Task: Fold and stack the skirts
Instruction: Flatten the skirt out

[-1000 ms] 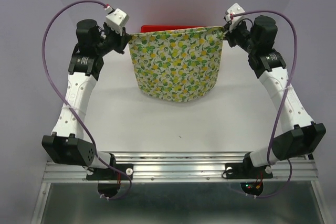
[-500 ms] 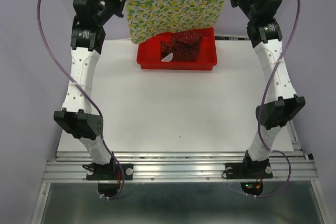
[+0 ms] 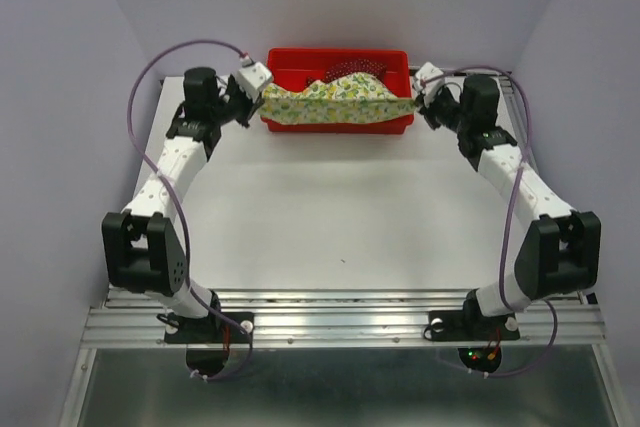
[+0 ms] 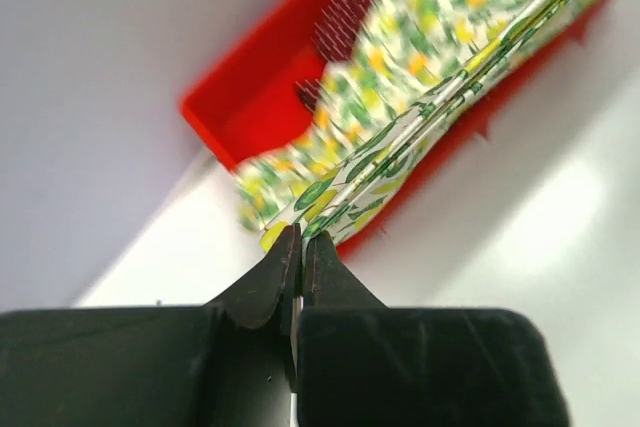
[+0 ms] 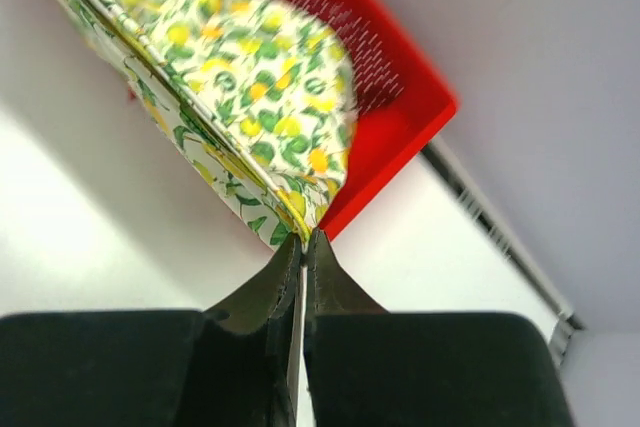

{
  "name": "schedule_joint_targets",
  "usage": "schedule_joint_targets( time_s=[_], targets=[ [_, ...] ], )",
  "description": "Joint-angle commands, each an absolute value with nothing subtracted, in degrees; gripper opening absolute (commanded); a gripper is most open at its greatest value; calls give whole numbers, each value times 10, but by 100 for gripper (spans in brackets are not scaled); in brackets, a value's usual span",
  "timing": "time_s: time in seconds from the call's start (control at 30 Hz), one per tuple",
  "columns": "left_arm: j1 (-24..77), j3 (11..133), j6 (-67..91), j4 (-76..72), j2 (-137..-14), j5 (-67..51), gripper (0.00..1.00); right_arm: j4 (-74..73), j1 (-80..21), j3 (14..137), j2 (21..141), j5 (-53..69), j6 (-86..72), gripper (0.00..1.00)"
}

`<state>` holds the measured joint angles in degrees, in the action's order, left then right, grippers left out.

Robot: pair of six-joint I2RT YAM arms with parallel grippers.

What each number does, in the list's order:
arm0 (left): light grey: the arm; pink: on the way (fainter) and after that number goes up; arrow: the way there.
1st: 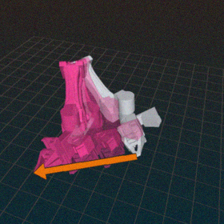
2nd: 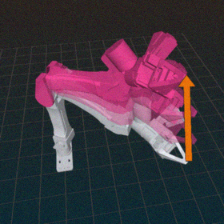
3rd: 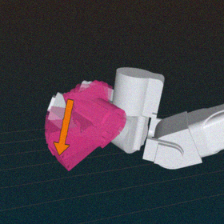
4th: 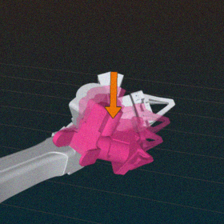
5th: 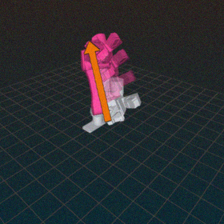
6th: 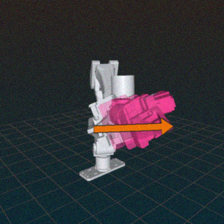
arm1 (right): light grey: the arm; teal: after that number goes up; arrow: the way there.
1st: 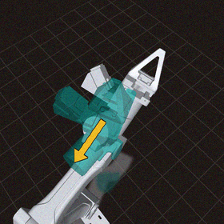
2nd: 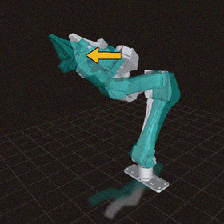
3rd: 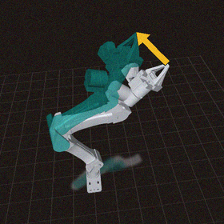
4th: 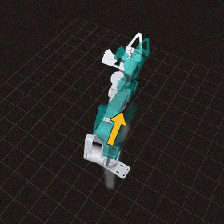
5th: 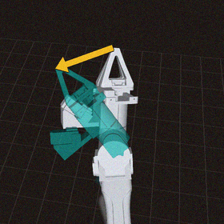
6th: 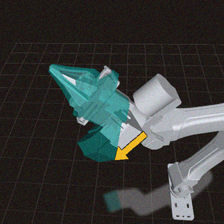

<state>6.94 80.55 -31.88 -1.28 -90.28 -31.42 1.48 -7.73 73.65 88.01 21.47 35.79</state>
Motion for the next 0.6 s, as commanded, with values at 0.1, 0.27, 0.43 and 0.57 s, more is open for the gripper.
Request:
schedule_joint_targets(
  time_s=[0.1, 0.27, 0.43, 0.57],
  targets=[
    [66, 601, -439, -13, -678, -345, 0, -23, -54, 593, 694, 245, 462, 1],
    [100, 449, -544, 71, -582, -316, 0, -124, -54, 479, 628, 282, 561, 1],
    [163, 332, -615, 94, -532, -273, 0, -218, -54, 382, 592, 310, 642, 1],
    [198, 287, -658, 125, -506, -265, 0, -284, -54, 354, 579, 322, 723, 1]
  ],
)
